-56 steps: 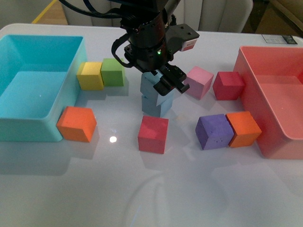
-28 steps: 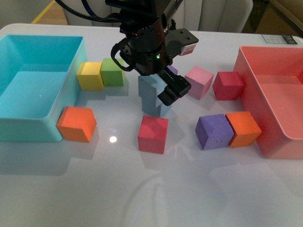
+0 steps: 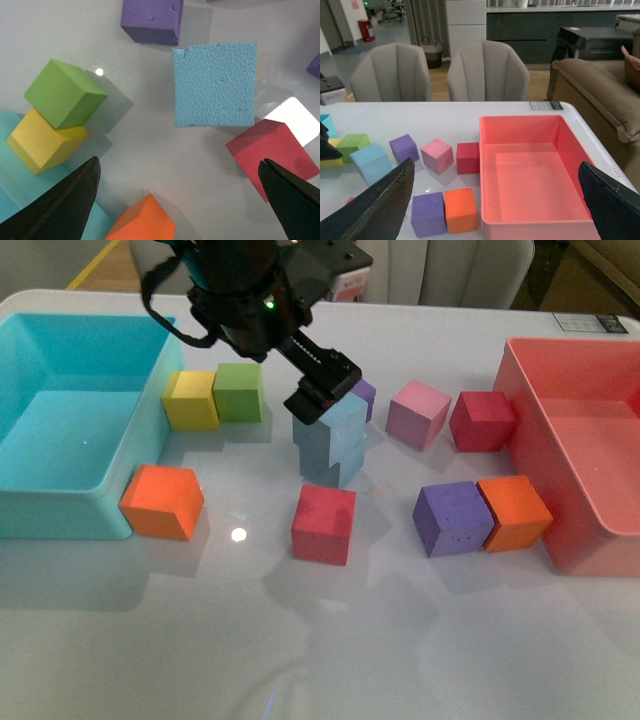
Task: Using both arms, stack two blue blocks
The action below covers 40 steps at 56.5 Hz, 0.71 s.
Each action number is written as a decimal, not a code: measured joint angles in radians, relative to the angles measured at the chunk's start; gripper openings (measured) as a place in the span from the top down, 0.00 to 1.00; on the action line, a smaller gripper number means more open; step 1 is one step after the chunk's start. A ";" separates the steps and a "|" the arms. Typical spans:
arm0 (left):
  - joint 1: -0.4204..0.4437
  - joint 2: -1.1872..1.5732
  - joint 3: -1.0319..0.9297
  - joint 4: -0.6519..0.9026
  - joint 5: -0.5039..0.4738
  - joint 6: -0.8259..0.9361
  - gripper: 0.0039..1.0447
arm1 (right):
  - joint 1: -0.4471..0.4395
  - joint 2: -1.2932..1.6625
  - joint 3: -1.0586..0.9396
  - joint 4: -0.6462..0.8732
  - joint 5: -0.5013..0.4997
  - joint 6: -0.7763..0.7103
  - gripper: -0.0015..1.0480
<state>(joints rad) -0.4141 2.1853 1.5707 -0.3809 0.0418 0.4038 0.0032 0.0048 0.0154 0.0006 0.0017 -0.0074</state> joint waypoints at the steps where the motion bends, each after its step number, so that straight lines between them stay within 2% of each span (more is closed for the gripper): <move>1: 0.004 -0.023 -0.023 0.012 0.008 -0.007 0.08 | 0.000 0.000 0.000 0.000 0.000 0.000 0.09; 11: 0.055 -0.311 -0.291 0.165 0.103 -0.098 0.08 | 0.000 0.000 0.000 0.000 0.000 0.000 0.09; 17: 0.105 -0.487 -0.435 0.209 0.117 -0.155 0.09 | 0.000 0.000 0.000 0.000 0.000 0.000 0.09; 18: 0.106 -0.515 -0.480 0.286 0.066 -0.186 0.11 | 0.000 0.000 0.000 0.000 0.000 0.000 0.09; 19: 0.116 -0.552 -0.549 0.429 -0.029 -0.221 0.15 | 0.000 0.000 0.000 0.000 0.000 0.000 0.09; 21: 0.133 -0.609 -0.662 0.656 -0.148 -0.275 0.22 | 0.000 0.000 0.000 0.000 -0.002 0.000 0.09; 22: 0.157 -0.665 -0.762 0.822 -0.206 -0.309 0.28 | 0.000 0.000 0.000 0.000 -0.002 0.000 0.09; 26: 0.249 -0.858 -1.006 1.110 -0.200 -0.363 0.45 | 0.000 0.000 0.000 0.000 0.001 0.000 0.09; 33: 0.298 -1.035 -1.214 1.181 -0.156 -0.394 0.76 | 0.000 0.000 0.000 0.000 -0.003 0.000 0.09; 40: 0.318 -1.093 -1.300 1.181 -0.134 -0.396 0.98 | 0.000 0.000 0.000 0.000 -0.002 0.000 0.09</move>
<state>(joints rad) -0.0963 1.0920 0.2707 0.7998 -0.0925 0.0078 0.0032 0.0048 0.0154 0.0002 0.0002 -0.0074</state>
